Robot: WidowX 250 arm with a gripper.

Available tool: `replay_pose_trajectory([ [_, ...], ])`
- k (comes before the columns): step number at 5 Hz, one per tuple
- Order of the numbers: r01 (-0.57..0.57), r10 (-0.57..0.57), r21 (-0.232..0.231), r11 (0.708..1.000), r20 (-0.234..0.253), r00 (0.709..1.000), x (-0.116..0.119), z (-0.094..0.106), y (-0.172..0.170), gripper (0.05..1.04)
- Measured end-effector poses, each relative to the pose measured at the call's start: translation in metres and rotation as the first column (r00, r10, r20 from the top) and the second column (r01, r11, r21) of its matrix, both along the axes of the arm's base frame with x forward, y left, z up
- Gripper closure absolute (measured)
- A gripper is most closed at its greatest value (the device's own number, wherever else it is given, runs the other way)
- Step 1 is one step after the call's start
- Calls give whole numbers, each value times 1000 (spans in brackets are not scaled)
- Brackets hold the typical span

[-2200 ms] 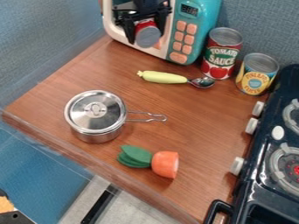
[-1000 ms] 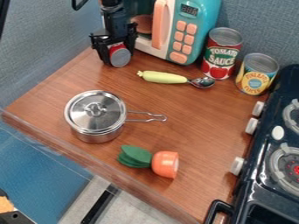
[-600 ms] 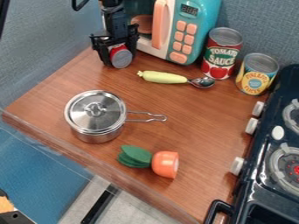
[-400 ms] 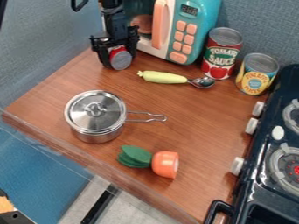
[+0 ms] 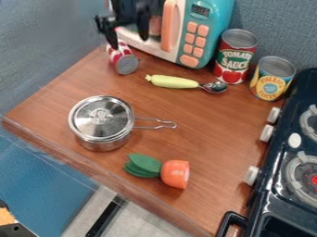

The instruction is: Put the white and red can in front of the microwave

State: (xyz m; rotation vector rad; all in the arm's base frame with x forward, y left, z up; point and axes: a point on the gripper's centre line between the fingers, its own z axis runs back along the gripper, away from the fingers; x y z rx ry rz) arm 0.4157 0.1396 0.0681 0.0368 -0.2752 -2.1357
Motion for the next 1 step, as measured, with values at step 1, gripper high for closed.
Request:
replay_pose_trajectory([
  [1, 11, -11, 18, 1000, 33, 999, -3, 9, 0, 83],
])
